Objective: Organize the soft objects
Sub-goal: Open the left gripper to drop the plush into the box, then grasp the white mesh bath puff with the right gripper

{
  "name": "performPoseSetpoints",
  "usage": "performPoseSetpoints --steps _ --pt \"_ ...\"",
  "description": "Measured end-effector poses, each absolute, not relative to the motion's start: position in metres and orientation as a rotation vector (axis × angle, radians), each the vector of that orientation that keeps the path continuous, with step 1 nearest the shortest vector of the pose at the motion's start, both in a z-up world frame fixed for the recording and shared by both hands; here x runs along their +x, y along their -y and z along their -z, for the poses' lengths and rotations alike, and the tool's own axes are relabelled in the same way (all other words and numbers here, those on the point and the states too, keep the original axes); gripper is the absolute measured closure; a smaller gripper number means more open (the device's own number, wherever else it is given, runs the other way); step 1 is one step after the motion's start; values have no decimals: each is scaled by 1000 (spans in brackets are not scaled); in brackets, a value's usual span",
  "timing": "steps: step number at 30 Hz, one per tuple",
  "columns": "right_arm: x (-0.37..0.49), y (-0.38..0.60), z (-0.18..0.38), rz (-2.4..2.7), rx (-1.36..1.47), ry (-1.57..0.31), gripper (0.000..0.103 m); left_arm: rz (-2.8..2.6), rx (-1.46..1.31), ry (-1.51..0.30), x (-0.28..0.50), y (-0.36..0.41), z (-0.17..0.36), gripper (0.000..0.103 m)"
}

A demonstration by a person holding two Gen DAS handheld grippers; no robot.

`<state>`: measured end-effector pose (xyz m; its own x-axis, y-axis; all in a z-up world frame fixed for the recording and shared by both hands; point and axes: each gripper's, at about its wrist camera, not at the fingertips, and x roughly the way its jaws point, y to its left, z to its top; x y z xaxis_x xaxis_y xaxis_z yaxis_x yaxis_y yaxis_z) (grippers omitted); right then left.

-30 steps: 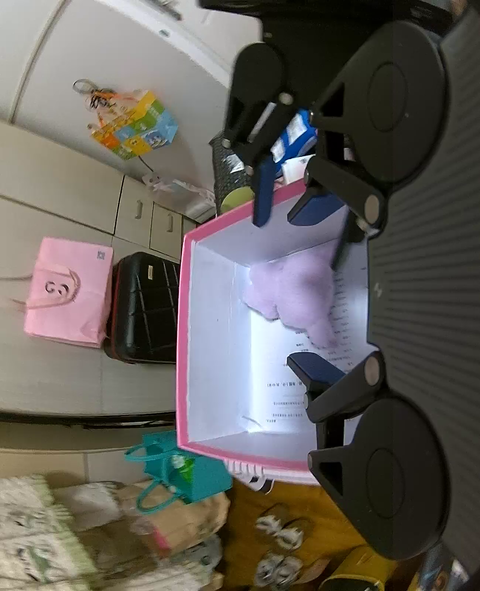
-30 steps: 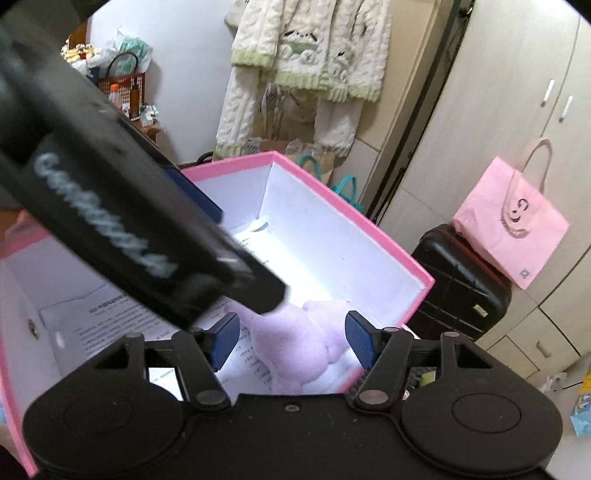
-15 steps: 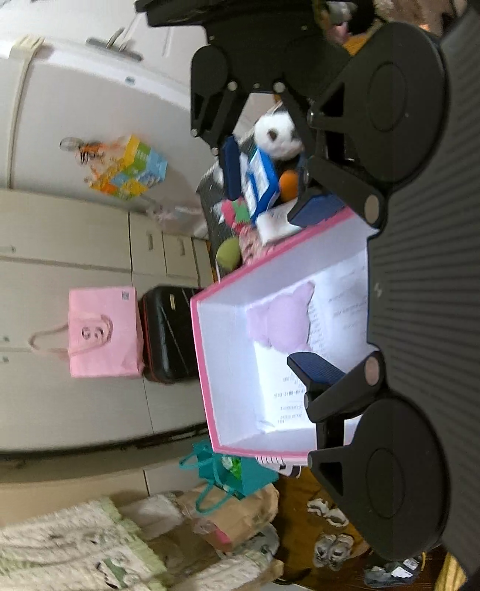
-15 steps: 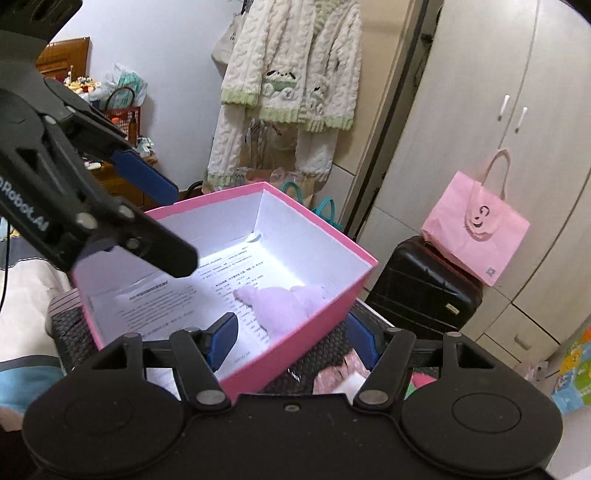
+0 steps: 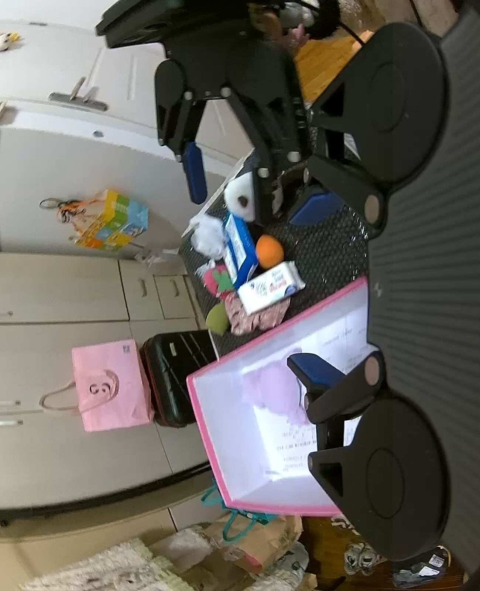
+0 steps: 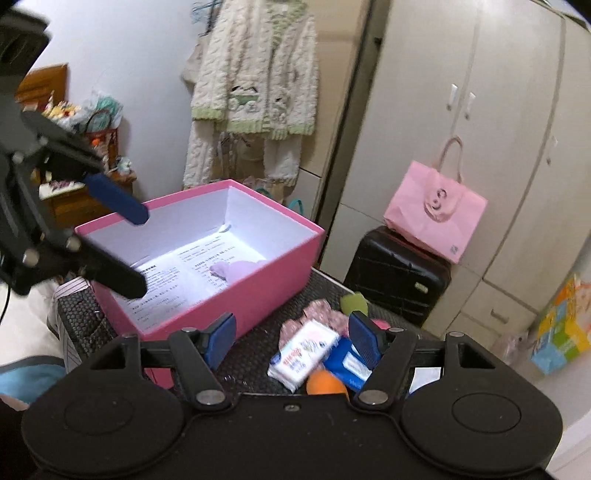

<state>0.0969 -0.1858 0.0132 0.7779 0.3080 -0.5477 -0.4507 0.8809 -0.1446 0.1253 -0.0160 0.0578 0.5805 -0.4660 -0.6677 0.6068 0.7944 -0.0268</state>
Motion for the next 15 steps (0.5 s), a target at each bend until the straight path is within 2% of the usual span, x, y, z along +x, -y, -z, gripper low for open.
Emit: performPoseSetpoints --steps 15 --pt "121 246 36 -409 -62 -607 31 569 259 -642 119 93 -11 27"
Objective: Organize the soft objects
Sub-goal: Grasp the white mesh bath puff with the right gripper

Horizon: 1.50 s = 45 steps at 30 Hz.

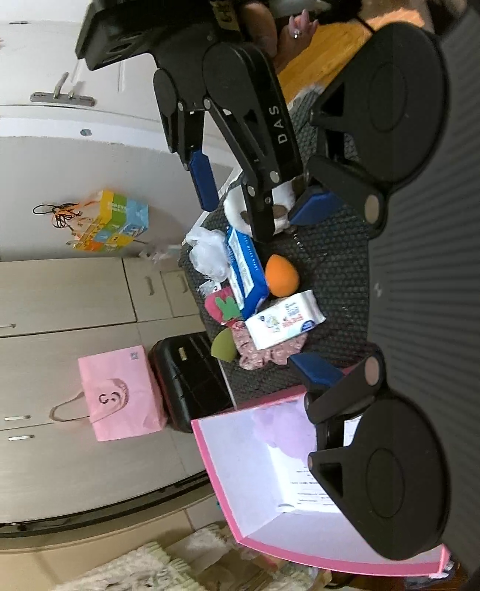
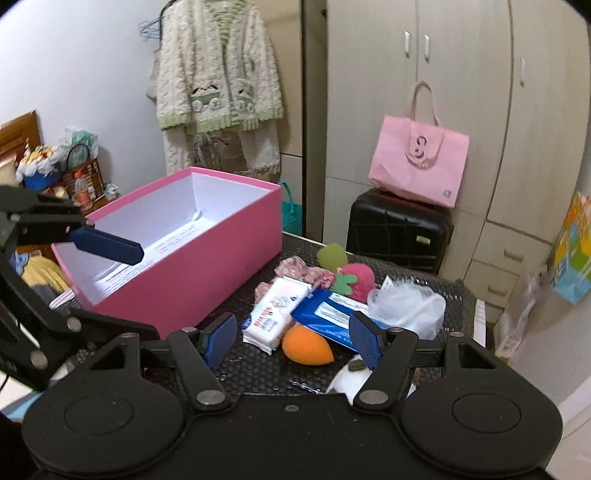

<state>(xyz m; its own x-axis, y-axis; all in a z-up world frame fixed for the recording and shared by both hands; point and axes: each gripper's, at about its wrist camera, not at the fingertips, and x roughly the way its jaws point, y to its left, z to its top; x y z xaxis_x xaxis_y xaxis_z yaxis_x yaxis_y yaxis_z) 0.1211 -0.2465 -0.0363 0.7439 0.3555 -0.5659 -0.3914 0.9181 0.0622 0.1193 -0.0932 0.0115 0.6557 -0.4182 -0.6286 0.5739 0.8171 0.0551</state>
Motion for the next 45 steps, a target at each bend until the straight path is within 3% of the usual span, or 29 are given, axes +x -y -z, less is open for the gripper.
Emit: performPoseSetpoints --steps 14,23,29,31,45 --pt "143 293 57 -385 85 -564 31 453 275 -561 138 145 42 27" --pt "190 320 78 -293 136 -609 30 470 224 -600 167 165 78 39" --pt "221 334 102 -264 199 -650 24 447 245 -589 183 174 93 40" --pt "230 335 108 -269 213 -663 18 451 255 -590 187 178 97 40" --pt "265 339 140 -342 280 -720 12 413 340 -567 184 195 111 36"
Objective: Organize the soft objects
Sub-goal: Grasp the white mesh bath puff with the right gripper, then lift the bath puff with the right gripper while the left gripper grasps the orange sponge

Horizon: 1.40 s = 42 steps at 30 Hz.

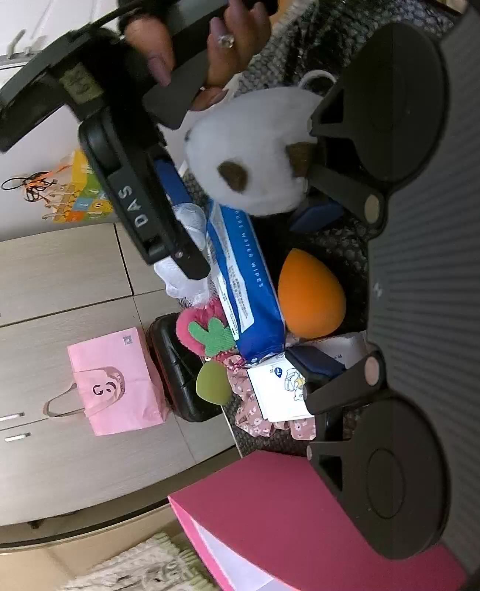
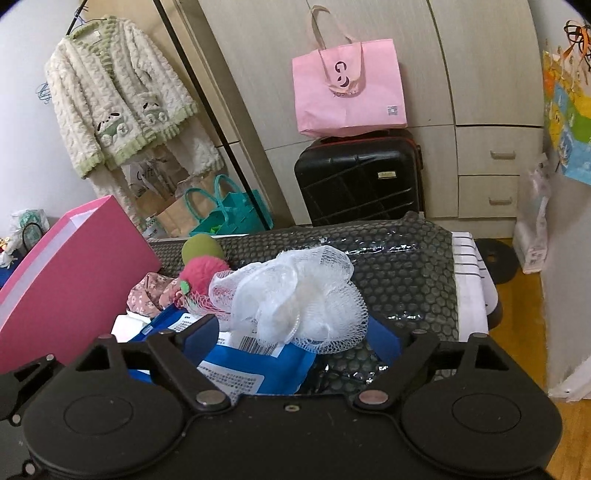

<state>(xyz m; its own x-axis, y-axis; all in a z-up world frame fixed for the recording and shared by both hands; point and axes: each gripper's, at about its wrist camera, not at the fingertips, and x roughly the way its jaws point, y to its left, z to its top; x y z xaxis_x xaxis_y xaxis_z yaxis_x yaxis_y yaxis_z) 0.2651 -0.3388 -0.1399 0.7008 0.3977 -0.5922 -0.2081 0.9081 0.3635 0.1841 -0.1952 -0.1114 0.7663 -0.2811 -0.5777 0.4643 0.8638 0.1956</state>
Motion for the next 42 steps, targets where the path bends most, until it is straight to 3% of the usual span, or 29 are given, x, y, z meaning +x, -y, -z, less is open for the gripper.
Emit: performPoseSetpoints --steps 2,6,9,11,13,15,17,18,28,42 --pt "266 340 141 -348 282 -710 10 403 356 -573 183 197 112 36" --pt "269 341 144 -382 285 -690 8 371 362 -570 183 196 110 52" --pt "268 341 144 -428 297 -658 8 378 362 -571 183 195 111 56" --pt "267 339 143 -433 287 -643 18 377 371 -564 181 195 111 57" --pt "265 340 143 -429 263 -643 44 374 372 -560 179 196 111 58" --pt "264 342 142 -427 251 -643 51 380 356 -563 179 192 109 59" --pt "263 345 141 -428 253 -640 65 389 340 -568 177 190 108 59" --pt "261 345 140 -427 251 -639 87 394 331 -571 177 189 108 59" --pt "227 340 116 -381 191 -583 95 423 242 -551 162 172 97 59" --pt "168 328 80 -345 144 -545 97 454 164 -584 150 148 82 59"
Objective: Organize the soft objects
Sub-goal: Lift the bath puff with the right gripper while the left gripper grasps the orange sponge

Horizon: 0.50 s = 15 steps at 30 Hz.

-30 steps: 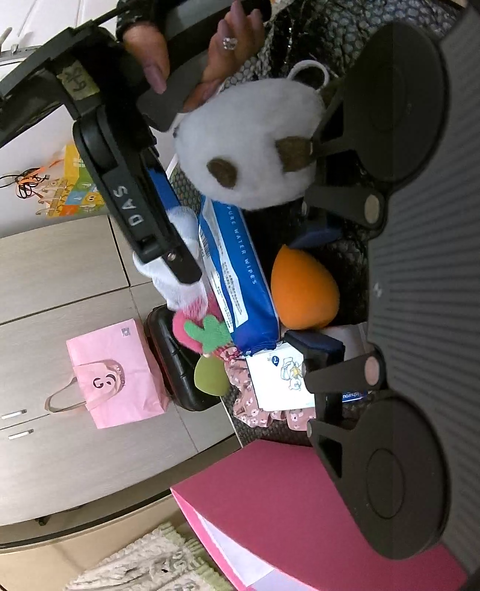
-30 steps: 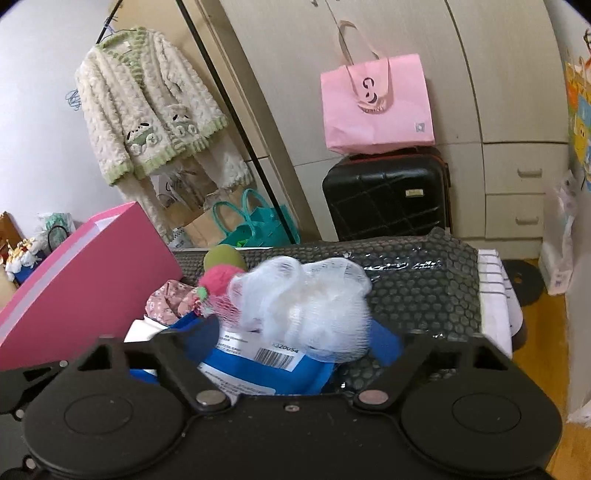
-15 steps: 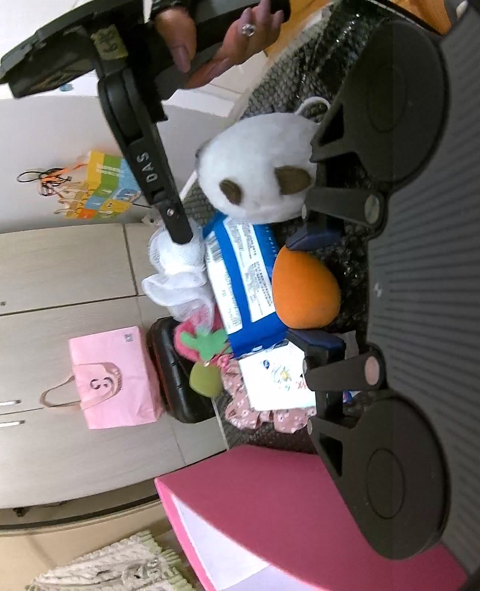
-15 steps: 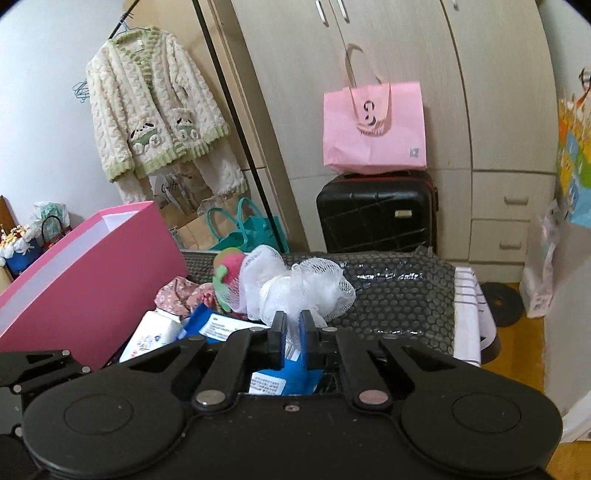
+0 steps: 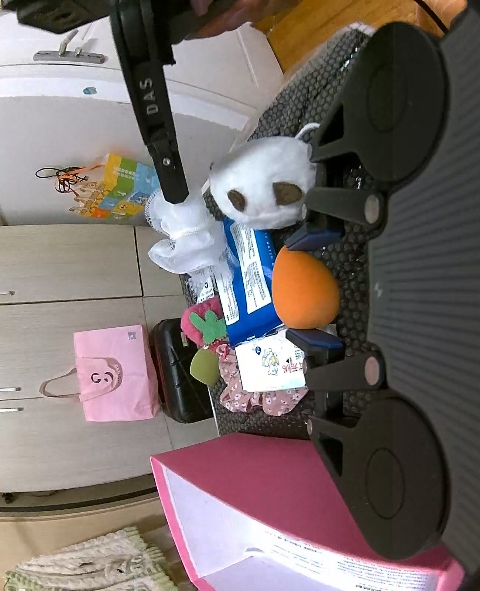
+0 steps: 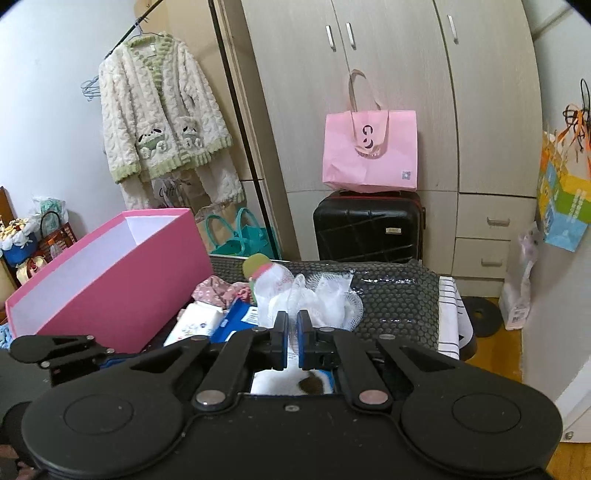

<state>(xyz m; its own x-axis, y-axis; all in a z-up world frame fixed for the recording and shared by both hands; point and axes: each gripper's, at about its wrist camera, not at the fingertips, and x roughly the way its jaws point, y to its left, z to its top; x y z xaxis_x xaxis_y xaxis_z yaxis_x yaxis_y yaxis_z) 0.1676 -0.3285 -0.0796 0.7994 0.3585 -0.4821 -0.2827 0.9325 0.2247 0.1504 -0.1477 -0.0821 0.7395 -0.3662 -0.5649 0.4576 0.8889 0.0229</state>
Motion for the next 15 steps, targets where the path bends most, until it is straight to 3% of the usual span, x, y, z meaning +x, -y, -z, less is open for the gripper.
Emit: performPoseSetpoints --steps 10,15 --pt "127 300 42 -396 69 -510 98 528 158 -651 133 126 59 59" --pt "108 281 39 -435 59 -578 98 566 159 -690 118 109 50 59"
